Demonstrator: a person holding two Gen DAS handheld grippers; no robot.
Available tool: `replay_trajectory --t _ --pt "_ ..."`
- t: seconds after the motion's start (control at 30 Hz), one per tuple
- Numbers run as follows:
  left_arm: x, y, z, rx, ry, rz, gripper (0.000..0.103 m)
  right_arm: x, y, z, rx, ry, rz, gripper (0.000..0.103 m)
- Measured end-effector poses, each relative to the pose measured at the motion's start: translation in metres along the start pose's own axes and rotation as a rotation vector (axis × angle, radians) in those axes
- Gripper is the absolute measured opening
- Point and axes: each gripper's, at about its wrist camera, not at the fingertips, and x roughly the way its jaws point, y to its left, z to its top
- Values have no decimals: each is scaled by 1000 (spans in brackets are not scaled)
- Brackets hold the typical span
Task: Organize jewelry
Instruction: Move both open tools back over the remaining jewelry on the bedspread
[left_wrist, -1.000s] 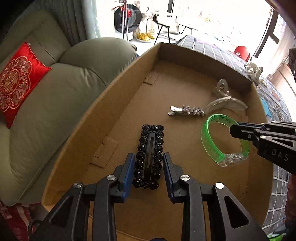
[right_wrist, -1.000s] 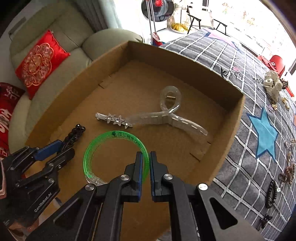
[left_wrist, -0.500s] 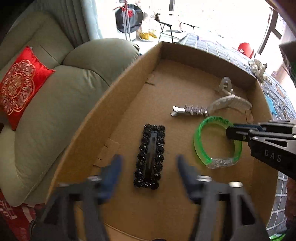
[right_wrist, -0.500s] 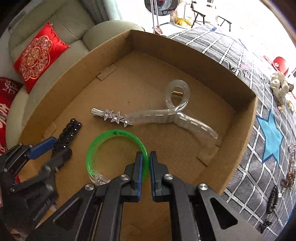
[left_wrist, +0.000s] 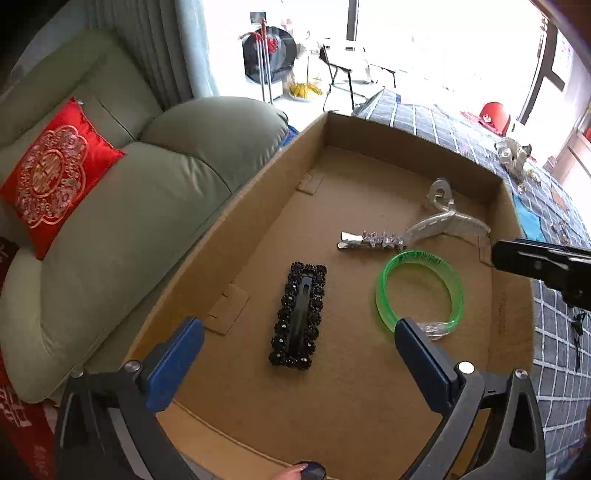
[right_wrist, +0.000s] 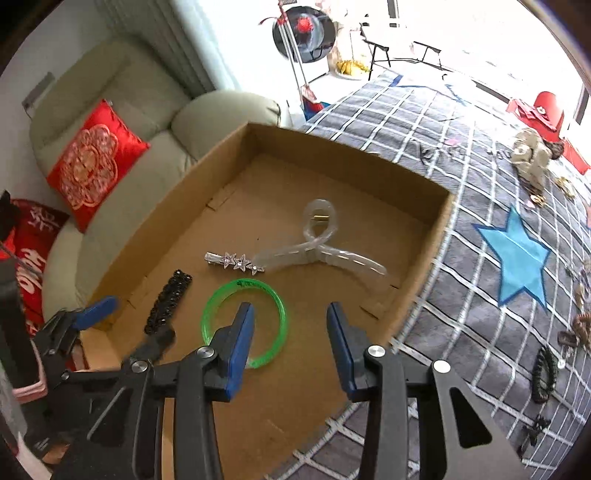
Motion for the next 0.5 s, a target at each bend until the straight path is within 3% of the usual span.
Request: replay_trajectory --t 0.27,0.5 --pt "-32 -18 -4 19 -48 -21 103 -46 -30 -24 64 -77 14 54" --pt "-68 -61 -7 91 -103 -91 103 -82 -67 -56 140 -124 -1 72"
